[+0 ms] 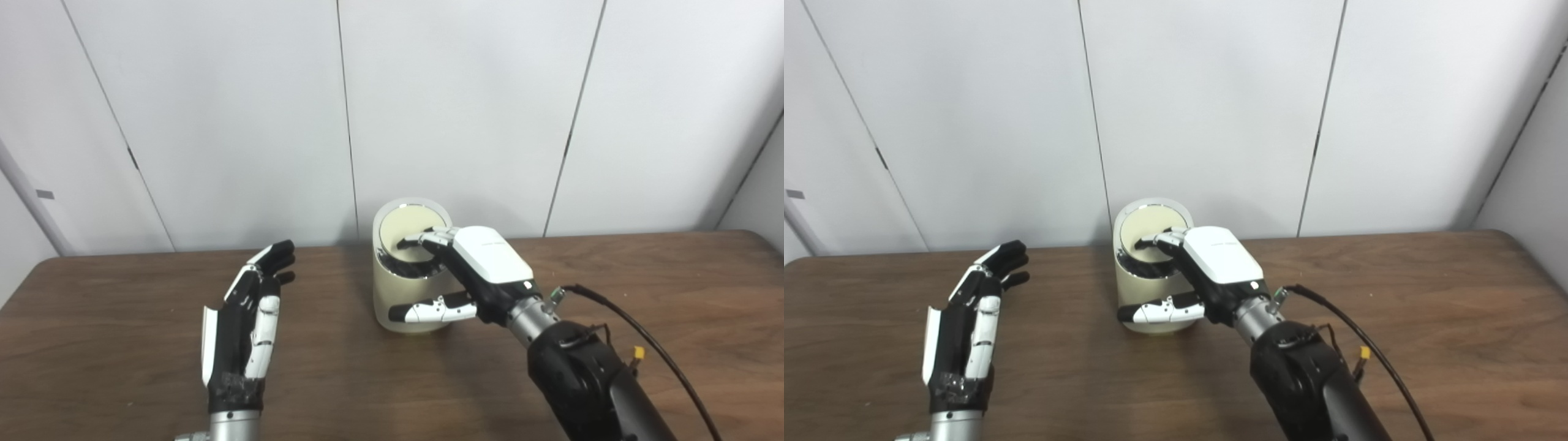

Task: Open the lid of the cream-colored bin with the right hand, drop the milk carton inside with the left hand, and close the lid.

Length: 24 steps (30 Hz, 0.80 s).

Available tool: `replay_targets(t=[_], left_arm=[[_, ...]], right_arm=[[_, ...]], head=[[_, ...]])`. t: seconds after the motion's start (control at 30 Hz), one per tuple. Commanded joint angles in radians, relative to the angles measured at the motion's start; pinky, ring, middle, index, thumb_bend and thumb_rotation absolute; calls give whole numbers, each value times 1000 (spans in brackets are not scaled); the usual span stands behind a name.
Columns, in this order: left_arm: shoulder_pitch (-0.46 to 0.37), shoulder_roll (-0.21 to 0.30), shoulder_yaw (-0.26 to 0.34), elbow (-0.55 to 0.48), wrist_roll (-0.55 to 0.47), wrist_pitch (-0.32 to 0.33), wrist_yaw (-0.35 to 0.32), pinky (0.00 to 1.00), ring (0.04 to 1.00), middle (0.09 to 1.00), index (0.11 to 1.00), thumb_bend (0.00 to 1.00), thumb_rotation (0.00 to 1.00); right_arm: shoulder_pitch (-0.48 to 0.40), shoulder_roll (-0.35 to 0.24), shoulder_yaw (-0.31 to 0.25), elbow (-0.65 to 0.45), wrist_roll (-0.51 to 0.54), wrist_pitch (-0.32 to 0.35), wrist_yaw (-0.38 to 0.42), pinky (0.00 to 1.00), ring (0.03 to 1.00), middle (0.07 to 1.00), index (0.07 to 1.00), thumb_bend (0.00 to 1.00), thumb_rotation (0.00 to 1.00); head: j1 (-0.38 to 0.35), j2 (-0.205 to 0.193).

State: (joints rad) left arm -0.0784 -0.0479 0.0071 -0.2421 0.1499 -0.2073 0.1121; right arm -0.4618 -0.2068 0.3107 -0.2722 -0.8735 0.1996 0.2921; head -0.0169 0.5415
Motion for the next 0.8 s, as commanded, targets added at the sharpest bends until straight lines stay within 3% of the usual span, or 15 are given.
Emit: replay_targets(t=[0.0, 0.17, 0.37, 0.5, 0.57, 0.63, 0.67, 0.77], left_arm=[[-30, -1, -2, -6, -4, -30, 1, 754, 803, 814, 801, 439, 842], [-32, -4, -2, -1, 13, -42, 9, 755, 803, 812, 799, 430, 849], [-24, 0, -7, -7, 21, -43, 7, 755, 803, 815, 804, 408, 848], [-17, 5, -4, -20, 13, -39, 2, 742, 794, 810, 802, 369, 827], [-14, 6, -3, -24, 10, -41, 1, 731, 786, 806, 800, 345, 814], [-10, 8, -1, -29, 1, -43, 0, 717, 775, 796, 790, 321, 782], [-8, 8, 2, -33, -5, -43, 1, 715, 773, 794, 788, 316, 773], [-10, 9, 10, -38, -32, -61, 2, 690, 751, 762, 747, 258, 649]], right_arm=[[-53, 14, -29, -67, 16, 1, -16, 846, 884, 829, 810, 684, 819], [-38, 32, -70, -130, 41, -2, -32, 792, 872, 830, 813, 658, 750], [84, 90, -193, -204, 213, -105, -208, 749, 835, 852, 838, 579, 698], [198, 130, -262, -238, 318, -186, -317, 666, 785, 812, 814, 432, 653], [248, 149, -288, -235, 355, -237, -371, 576, 715, 765, 774, 351, 563], [287, 169, -307, -234, 397, -260, -405, 586, 703, 740, 740, 306, 550], [319, 186, -326, -231, 465, -279, -422, 590, 701, 735, 732, 296, 550], [380, 207, -358, -214, 587, -335, -451, 606, 685, 704, 689, 254, 483]], head=[[-1, -2], [-2, -15], [4, -24], [-4, -27], [-9, -28], [-8, -34], [-8, -37], [-19, -35]])
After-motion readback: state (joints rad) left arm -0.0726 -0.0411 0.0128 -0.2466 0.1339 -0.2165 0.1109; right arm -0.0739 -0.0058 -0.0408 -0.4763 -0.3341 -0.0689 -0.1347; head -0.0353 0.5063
